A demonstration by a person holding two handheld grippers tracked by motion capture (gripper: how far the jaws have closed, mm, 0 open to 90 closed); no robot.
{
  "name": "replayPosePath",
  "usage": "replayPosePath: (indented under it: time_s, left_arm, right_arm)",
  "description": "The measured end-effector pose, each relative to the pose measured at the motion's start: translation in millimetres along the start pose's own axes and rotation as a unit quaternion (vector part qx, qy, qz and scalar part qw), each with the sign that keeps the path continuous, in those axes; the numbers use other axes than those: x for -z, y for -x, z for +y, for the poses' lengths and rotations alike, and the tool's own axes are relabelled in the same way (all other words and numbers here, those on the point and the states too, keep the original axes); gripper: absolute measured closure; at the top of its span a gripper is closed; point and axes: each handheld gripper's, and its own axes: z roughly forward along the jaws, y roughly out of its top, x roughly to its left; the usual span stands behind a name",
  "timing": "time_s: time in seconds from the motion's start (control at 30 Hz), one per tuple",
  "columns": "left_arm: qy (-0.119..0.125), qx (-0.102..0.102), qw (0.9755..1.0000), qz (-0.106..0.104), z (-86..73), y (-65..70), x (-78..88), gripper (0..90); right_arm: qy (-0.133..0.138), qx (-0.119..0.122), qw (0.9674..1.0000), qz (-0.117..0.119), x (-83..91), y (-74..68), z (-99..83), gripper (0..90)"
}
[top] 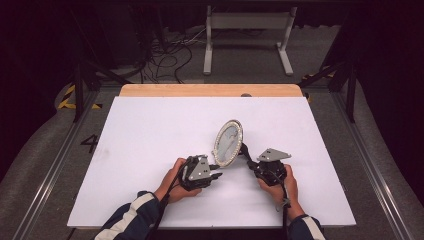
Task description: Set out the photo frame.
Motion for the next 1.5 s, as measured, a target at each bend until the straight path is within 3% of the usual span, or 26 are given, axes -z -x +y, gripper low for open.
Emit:
replayPosePath:
  time_s: [0.1,0.3,0.33,0.43,0.47,0.5,0.6,0.77,1.07,1.5]
  left_arm:
    - [0.003,0.008,1.0000,-0.003,-2.5,-1.4,8.2,67.6]
    - [-0.005,0.020,0.9998,0.008,-8.6,-7.0,21.6,50.2]
    - [-0.009,0.033,0.9993,0.014,-11.8,-8.9,26.6,45.1]
    - [-0.012,0.039,0.9991,0.008,-15.9,-10.1,31.5,34.2]
    - [-0.013,0.044,0.9988,0.014,-19.0,-10.3,34.8,34.2]
    - [-0.017,0.048,0.9985,0.019,-21.6,-10.5,36.9,26.7]
    - [-0.026,0.058,0.9976,0.028,-28.7,-11.9,43.8,19.8]
    - [-0.037,0.096,0.9928,0.062,-46.8,-13.4,62.2,9.0]
    - [-0.055,0.114,0.9886,0.081,-68.2,-9.7,85.6,7.5]
    - [-0.073,0.124,0.9845,0.100,-80.3,-2.5,95.5,8.3]
  right_arm:
    - [0.008,-0.001,0.9999,0.008,2.0,-3.8,-0.1,88.4]
    - [0.032,0.015,0.9990,0.027,8.4,-19.7,4.9,83.6]
    - [0.042,0.016,0.9983,0.036,11.1,-26.9,7.3,79.0]
    - [0.049,0.011,0.9977,0.045,12.9,-32.5,9.9,72.7]
    - [0.050,0.011,0.9976,0.047,13.5,-34.4,11.0,70.7]
    - [0.054,0.007,0.9971,0.054,14.4,-38.8,13.4,66.7]
    - [0.053,0.003,0.9969,0.058,14.2,-42.1,14.9,60.0]
    - [0.058,-0.004,0.9966,0.059,12.7,-46.0,19.4,52.5]
    - [0.063,-0.010,0.9963,0.058,1.5,-55.6,27.9,49.1]
    - [0.073,-0.040,0.9953,0.049,-22.1,-64.3,39.0,48.6]
